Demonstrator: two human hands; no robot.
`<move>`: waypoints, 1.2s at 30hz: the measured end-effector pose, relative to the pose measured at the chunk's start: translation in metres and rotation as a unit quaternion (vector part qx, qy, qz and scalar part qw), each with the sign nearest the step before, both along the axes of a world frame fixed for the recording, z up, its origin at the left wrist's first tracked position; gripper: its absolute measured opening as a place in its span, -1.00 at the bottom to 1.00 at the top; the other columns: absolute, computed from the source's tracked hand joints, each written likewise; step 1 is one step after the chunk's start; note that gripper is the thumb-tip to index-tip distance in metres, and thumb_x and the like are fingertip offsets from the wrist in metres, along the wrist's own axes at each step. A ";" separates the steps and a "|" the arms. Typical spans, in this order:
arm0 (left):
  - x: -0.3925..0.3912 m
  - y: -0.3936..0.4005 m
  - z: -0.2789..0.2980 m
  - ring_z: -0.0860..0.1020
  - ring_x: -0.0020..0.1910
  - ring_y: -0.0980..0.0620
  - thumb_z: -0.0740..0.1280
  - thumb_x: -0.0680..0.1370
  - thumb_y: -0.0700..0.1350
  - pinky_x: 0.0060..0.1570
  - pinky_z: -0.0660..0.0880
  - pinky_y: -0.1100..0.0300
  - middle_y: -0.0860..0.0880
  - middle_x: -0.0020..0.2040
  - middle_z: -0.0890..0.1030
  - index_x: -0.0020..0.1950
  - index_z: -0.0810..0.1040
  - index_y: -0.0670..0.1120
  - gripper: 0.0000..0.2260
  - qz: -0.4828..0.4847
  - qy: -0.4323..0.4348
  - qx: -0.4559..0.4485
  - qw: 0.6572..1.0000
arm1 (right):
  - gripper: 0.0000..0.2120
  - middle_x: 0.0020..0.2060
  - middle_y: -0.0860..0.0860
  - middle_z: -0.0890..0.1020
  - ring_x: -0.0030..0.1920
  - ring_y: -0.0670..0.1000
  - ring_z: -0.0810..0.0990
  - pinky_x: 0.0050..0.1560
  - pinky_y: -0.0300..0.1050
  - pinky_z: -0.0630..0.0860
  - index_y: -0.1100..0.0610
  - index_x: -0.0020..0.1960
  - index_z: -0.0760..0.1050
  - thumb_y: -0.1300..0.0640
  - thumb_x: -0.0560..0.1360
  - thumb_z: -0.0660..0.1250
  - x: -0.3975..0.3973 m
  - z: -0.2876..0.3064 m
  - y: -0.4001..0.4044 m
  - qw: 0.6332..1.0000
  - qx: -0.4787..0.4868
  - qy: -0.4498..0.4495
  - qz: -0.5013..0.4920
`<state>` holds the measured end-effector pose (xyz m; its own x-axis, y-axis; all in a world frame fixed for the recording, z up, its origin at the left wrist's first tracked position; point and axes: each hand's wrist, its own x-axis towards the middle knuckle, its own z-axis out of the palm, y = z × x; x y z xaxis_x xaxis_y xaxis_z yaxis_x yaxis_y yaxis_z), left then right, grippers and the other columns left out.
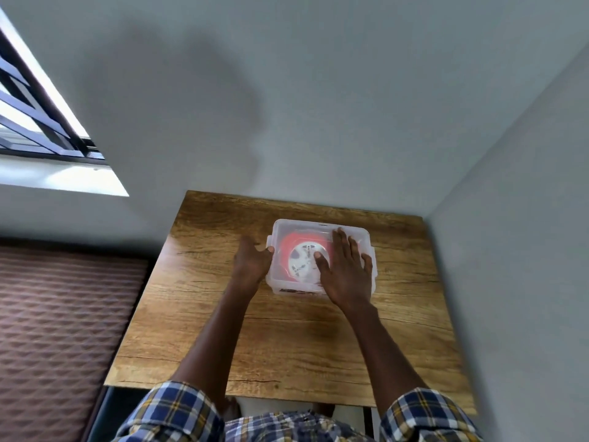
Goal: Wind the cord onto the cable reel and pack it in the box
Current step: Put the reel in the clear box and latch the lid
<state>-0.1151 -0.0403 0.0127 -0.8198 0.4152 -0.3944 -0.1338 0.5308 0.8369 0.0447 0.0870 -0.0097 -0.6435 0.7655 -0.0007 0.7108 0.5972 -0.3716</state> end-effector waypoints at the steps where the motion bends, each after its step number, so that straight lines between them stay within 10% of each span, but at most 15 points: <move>1: 0.001 0.002 0.001 0.55 0.32 -0.23 0.50 0.58 -0.14 0.17 0.62 -0.19 -0.20 0.43 0.50 0.53 0.36 -0.08 -0.44 -0.033 0.076 -0.034 0.996 | -0.33 0.67 -0.02 0.10 0.66 0.08 0.06 0.61 0.26 0.05 0.00 0.69 -0.01 -0.27 0.68 0.02 0.000 0.002 -0.001 1.000 0.010 0.028 -0.009; 7: 0.022 0.035 0.013 -0.01 0.69 -0.22 0.42 0.54 -0.31 0.61 0.06 -0.29 -0.08 0.72 0.09 0.68 0.17 0.13 -0.19 -0.263 0.339 -0.169 0.887 | -0.37 0.63 0.06 0.25 0.61 0.14 0.22 0.57 0.34 0.10 0.09 0.66 0.08 -0.20 0.70 0.04 0.029 -0.003 0.016 0.987 -0.010 0.053 -0.149; 13: 0.032 0.064 0.005 0.13 0.65 -0.26 0.38 0.56 -0.20 0.58 0.15 -0.29 -0.07 0.65 0.28 0.60 0.36 0.04 -0.40 -0.270 0.373 -0.135 0.877 | -0.46 0.49 0.09 0.46 0.44 0.19 0.48 0.41 0.35 0.41 0.02 0.62 0.14 -0.18 0.72 0.03 0.043 -0.002 0.041 0.952 -0.220 0.139 -0.164; 20: 0.068 0.111 -0.022 -0.14 0.70 -0.23 0.14 0.57 0.49 0.51 -0.19 -0.50 0.01 0.74 -0.05 0.68 0.10 0.26 -0.27 -0.454 0.417 -0.138 0.775 | -0.58 0.02 0.19 0.69 -0.02 0.17 0.67 -0.03 0.08 0.65 0.22 0.22 0.59 -0.08 0.71 0.12 0.057 0.013 0.049 0.700 -0.520 0.333 -0.360; 24: 0.065 0.109 -0.033 -0.15 0.70 -0.24 0.07 0.54 0.55 0.50 -0.20 -0.52 0.01 0.75 -0.06 0.68 0.07 0.29 -0.24 -0.433 0.442 -0.129 0.775 | -0.76 -0.10 0.14 0.73 -0.08 0.14 0.67 -0.13 0.06 0.63 0.21 0.14 0.68 0.10 0.60 0.34 0.069 0.012 0.054 0.626 -0.532 0.418 -0.386; 31: 0.065 0.111 -0.033 -0.19 0.70 -0.22 0.08 0.54 0.54 0.52 -0.23 -0.49 0.00 0.75 -0.10 0.70 0.00 0.28 -0.22 -0.443 0.433 -0.138 0.773 | -0.95 -0.16 0.13 0.75 -0.04 0.19 0.74 0.00 0.18 0.71 0.17 -0.16 0.71 0.25 0.46 0.47 0.057 0.013 0.056 0.717 -0.373 0.396 -0.436; 36: 0.065 0.112 -0.032 -0.15 0.70 -0.23 0.13 0.53 0.54 0.51 -0.20 -0.51 -0.01 0.74 -0.04 0.69 0.05 0.27 -0.21 -0.440 0.421 -0.126 0.783 | -0.83 -0.12 -0.01 0.76 -0.03 0.05 0.74 0.03 0.07 0.70 0.11 0.05 0.74 0.26 0.48 0.50 0.065 0.023 0.050 0.766 -0.373 0.370 -0.370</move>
